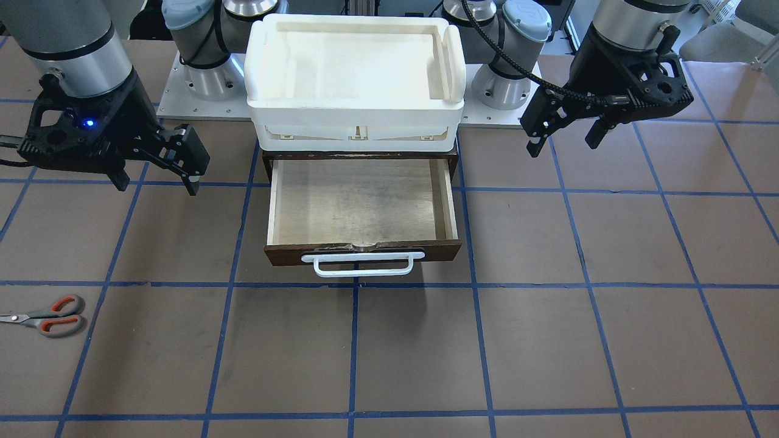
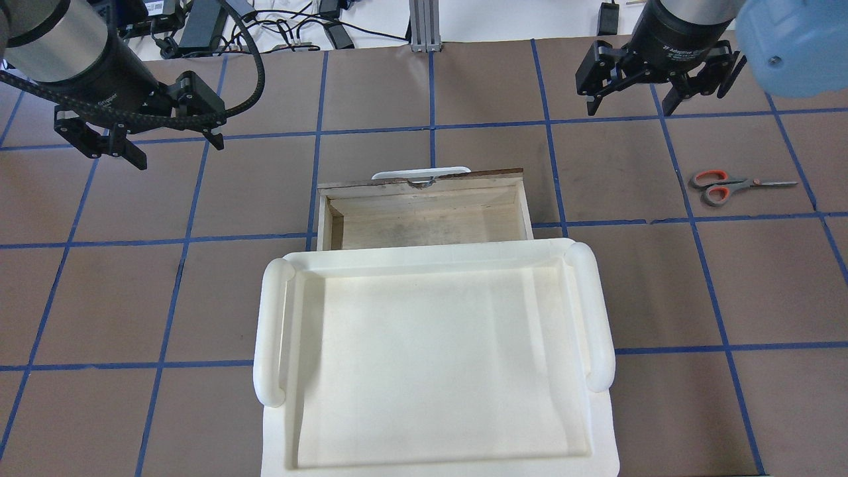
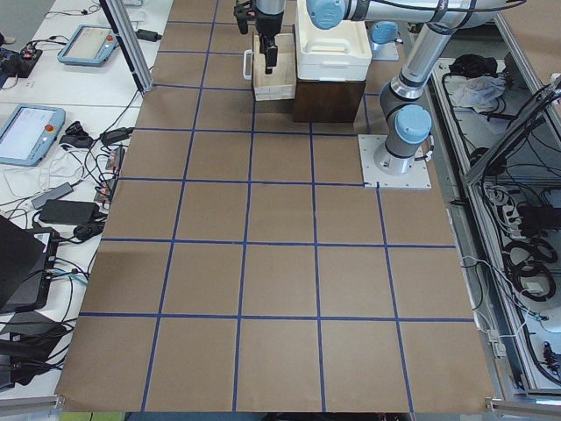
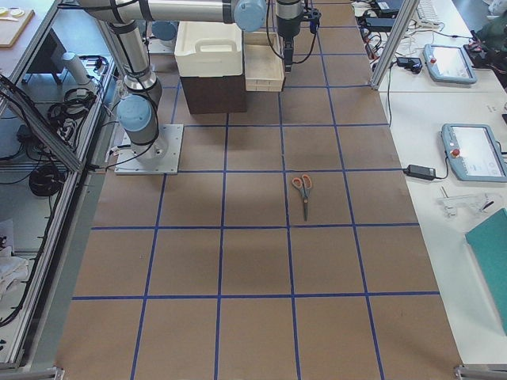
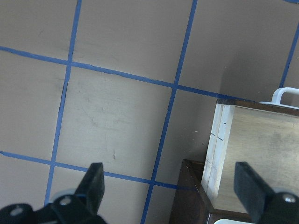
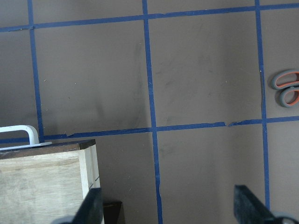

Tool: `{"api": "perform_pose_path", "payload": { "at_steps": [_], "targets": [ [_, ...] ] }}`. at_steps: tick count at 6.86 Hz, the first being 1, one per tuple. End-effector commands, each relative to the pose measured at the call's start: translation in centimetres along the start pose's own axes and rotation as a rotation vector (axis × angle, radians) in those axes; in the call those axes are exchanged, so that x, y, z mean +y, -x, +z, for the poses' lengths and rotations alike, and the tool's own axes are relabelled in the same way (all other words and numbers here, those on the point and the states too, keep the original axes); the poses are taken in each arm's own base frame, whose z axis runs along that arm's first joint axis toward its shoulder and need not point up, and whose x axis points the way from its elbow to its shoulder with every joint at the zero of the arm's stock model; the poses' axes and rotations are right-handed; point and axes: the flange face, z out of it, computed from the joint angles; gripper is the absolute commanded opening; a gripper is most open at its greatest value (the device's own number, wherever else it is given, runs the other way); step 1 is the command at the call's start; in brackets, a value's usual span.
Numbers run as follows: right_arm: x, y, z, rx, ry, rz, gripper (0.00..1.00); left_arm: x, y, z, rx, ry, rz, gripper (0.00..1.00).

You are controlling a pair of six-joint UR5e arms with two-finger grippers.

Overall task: Put scissors in drawer and close it
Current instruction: 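Move the right gripper toward the orange-handled scissors on the table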

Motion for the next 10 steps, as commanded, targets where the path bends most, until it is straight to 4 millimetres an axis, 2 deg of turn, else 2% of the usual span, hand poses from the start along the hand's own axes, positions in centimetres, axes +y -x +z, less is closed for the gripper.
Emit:
{"api": "perform_pose_path", "payload": {
  "at_steps": [1,2,4,5,6,7,8,9,10],
  "targets": [
    [-0.1,0.0,0.0,-0.001,-0.008,0.000,1.00,0.0,0.0,0.2,-0.003,0.003,0.000,1.00],
    [-0.3,-0.5,0.6,0.010,0.014,0.008,1.00,0.0,0.0,0.2,-0.003,0.003,0.000,1.00],
    [-1.2,-3.4,0.8,0.092,0.004,0.059,1.00,0.0,0.0,0.2,-0.003,0.003,0.000,1.00],
    [-2.0,-7.3,0.9,0.110,-0.009,0.257,1.00,0.0,0.0,0.0,-0.002,0.000,0.000,1.00],
    [-2.8,-12.3,0.8,0.106,-0.026,0.468,1.00,0.0,0.0,0.0,-0.002,0.000,0.000,1.00],
    [-3.5,-14.7,2.1,0.111,-0.014,0.517,1.00,0.0,0.1,0.0,-0.005,-0.001,0.000,1.00],
    [-5.2,-17.7,4.4,0.126,-0.031,0.598,0.93,0.0,0.1,0.1,-0.006,0.001,0.000,1.00],
    [-6.2,-20.5,7.2,0.134,-0.005,0.738,0.96,0.0,0.1,0.1,-0.004,0.001,0.000,1.00],
    [-6.0,-24.2,8.7,0.131,0.016,0.921,0.98,0.0,0.1,0.0,-0.005,-0.001,0.000,1.00]
  ]
}}
